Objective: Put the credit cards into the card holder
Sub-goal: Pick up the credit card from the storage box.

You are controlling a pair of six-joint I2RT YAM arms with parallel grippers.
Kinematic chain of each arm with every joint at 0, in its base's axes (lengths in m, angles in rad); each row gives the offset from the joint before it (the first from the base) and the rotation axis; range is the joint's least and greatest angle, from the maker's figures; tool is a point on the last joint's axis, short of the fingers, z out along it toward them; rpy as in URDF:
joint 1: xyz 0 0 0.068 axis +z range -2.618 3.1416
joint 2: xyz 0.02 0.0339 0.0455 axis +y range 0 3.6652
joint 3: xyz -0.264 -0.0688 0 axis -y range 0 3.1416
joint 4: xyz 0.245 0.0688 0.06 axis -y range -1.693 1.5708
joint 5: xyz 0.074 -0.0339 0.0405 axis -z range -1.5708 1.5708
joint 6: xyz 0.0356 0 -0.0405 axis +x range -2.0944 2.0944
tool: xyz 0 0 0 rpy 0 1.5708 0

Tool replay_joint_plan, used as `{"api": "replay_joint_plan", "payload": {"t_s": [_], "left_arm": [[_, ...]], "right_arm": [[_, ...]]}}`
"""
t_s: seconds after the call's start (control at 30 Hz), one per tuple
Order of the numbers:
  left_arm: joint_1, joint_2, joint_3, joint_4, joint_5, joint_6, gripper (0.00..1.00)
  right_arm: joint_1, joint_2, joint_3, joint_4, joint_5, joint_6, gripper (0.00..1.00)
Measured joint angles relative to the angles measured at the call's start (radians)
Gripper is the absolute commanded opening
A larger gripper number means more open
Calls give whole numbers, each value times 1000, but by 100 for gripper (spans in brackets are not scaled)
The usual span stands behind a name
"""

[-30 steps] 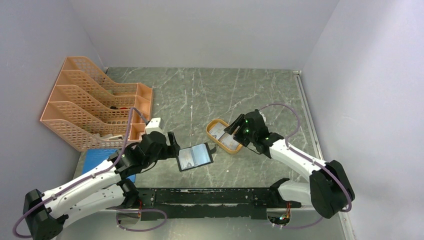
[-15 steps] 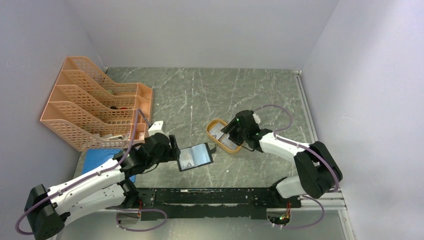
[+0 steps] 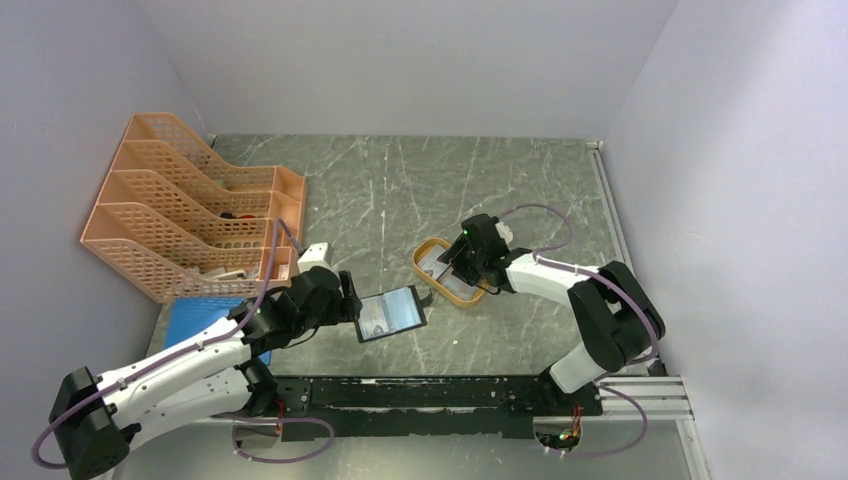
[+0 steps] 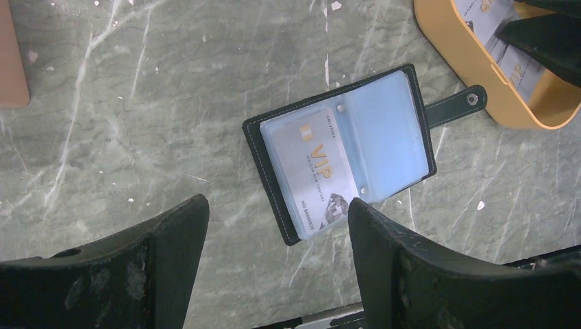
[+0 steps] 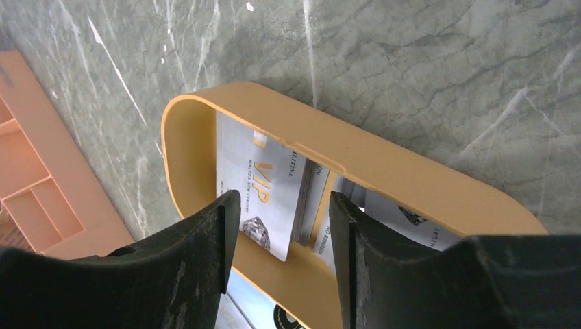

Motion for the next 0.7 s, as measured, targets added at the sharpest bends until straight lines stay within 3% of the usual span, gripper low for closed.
{"api": "replay_joint_plan", "payload": {"t_s": [0.7], "left_arm": [[0,-3,-12,0,0,-17,77]], "right_arm": [[2,64,33,2,3,-42,38]]}}
